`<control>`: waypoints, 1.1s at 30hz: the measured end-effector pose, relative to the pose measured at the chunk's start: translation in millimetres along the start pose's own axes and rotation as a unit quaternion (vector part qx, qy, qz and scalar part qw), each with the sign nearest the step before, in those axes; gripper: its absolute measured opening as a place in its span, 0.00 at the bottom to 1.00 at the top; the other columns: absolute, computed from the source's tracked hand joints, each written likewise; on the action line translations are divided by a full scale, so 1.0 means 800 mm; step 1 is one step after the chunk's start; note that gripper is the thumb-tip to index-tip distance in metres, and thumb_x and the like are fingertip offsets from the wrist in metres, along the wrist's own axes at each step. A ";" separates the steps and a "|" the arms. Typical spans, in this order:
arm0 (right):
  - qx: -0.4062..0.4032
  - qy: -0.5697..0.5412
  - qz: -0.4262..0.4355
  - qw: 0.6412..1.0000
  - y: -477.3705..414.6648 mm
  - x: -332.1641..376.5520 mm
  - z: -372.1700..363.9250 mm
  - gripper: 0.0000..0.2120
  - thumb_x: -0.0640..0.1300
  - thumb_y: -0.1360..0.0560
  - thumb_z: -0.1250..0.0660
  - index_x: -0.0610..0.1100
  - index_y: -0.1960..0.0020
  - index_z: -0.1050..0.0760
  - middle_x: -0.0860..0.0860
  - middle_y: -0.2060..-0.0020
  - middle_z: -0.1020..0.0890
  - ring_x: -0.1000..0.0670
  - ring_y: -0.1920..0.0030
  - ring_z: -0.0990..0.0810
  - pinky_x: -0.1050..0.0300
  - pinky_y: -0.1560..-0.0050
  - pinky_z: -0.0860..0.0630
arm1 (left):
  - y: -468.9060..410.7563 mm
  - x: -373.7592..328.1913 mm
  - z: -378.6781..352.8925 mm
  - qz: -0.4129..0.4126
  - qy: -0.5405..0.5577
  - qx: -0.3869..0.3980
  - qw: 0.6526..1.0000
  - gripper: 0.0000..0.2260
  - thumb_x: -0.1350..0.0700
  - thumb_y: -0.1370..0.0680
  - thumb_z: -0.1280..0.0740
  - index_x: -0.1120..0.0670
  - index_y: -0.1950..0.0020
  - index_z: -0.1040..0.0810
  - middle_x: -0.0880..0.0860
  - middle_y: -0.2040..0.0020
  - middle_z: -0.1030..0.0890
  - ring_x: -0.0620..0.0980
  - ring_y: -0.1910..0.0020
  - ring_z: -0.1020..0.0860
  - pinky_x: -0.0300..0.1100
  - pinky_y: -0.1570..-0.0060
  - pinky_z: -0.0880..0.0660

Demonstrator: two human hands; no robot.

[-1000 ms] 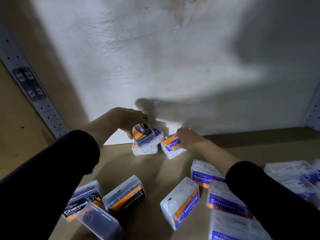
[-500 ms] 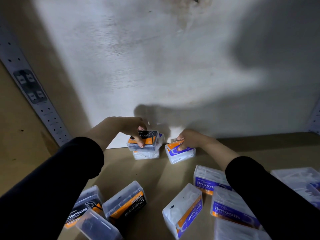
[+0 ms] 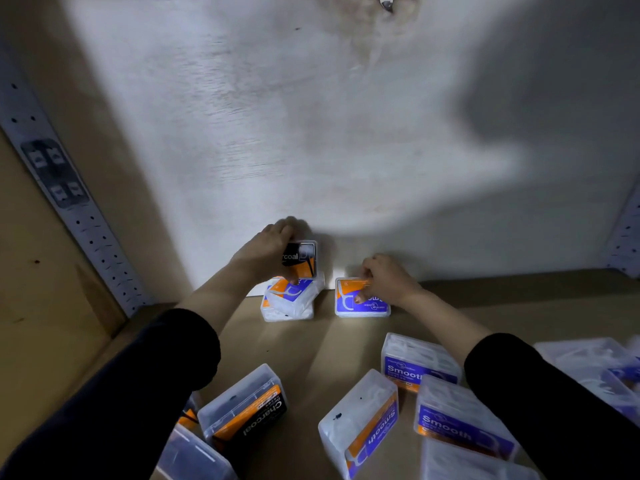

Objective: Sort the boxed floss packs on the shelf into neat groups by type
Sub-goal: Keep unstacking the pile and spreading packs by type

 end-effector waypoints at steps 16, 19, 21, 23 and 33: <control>0.060 -0.037 0.037 0.997 0.016 0.009 0.017 0.25 0.44 0.31 0.27 0.38 0.37 0.27 0.43 0.40 0.25 0.45 0.40 0.25 0.61 0.49 0.33 | 0.003 -0.002 0.012 -0.008 -0.026 0.044 0.999 0.28 0.62 0.30 0.27 0.58 0.31 0.30 0.57 0.32 0.34 0.56 0.33 0.35 0.43 0.38 0.32; 0.097 0.013 0.024 0.995 0.015 0.008 0.008 0.26 0.44 0.31 0.27 0.39 0.35 0.29 0.43 0.38 0.25 0.45 0.39 0.26 0.58 0.44 0.30 | 0.002 -0.003 0.012 0.009 -0.042 0.057 0.997 0.25 0.61 0.30 0.27 0.60 0.35 0.28 0.58 0.35 0.29 0.56 0.36 0.31 0.45 0.43 0.30; 0.092 0.022 0.021 0.995 0.018 0.008 0.008 0.25 0.43 0.31 0.27 0.39 0.37 0.28 0.43 0.38 0.25 0.44 0.40 0.26 0.56 0.43 0.30 | 0.006 -0.005 0.013 0.010 -0.050 0.053 0.997 0.23 0.61 0.30 0.27 0.60 0.36 0.27 0.57 0.36 0.28 0.56 0.37 0.30 0.45 0.45 0.30; 0.074 0.015 0.019 0.997 0.023 0.010 0.014 0.23 0.42 0.32 0.27 0.39 0.38 0.26 0.43 0.40 0.24 0.44 0.41 0.25 0.56 0.45 0.29 | 0.014 -0.008 0.017 0.005 -0.055 0.042 0.998 0.22 0.59 0.30 0.28 0.59 0.37 0.27 0.57 0.38 0.27 0.56 0.38 0.29 0.45 0.45 0.30; -0.046 -0.024 0.014 0.999 0.063 0.030 0.097 0.20 0.42 0.33 0.27 0.38 0.42 0.22 0.41 0.44 0.19 0.44 0.45 0.21 0.54 0.46 0.26 | 0.067 -0.037 0.063 0.016 -0.059 0.015 0.998 0.18 0.56 0.29 0.29 0.60 0.41 0.25 0.58 0.42 0.24 0.57 0.41 0.26 0.45 0.47 0.28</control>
Point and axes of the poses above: each hand's wrist, its own y-axis away from the middle knuckle, its own z-axis out of the back of the hand, x = y × z, the point moved 7 cm from there along -y, towards the middle knuckle
